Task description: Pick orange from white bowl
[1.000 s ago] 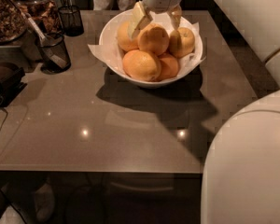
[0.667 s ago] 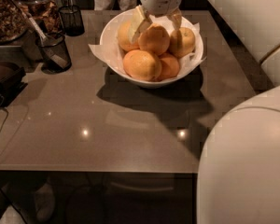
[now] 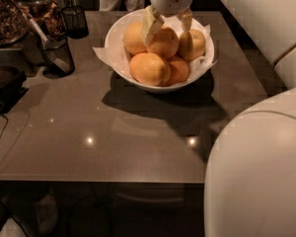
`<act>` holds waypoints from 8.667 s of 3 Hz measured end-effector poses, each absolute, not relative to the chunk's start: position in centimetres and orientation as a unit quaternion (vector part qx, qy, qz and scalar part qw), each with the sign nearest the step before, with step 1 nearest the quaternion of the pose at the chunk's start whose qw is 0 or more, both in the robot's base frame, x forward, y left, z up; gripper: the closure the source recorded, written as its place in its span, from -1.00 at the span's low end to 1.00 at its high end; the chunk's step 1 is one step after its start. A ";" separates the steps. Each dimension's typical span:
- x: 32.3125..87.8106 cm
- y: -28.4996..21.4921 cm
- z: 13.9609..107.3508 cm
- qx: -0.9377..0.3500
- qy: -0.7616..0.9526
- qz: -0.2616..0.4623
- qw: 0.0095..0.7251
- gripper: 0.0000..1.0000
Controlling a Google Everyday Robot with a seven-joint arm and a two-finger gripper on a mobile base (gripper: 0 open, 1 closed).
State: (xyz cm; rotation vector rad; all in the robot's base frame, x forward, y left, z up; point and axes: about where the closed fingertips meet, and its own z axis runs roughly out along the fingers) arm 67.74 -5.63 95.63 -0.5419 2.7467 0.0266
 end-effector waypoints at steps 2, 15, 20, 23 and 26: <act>67.5 -5.5 95.5 -0.198 0.966 0.013 0.169 0.75; 66.8 -4.3 99.5 -0.251 0.939 0.099 0.211 -0.76; 68.4 -5.5 96.2 -0.243 0.948 0.112 0.172 -0.42; 67.2 -5.2 95.9 -0.245 0.949 0.132 0.146 -0.34; 66.9 -4.9 95.3 -0.253 0.948 0.147 0.127 -0.38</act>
Offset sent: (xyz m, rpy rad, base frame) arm -0.0202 0.0064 -0.0288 0.0056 0.0496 0.0688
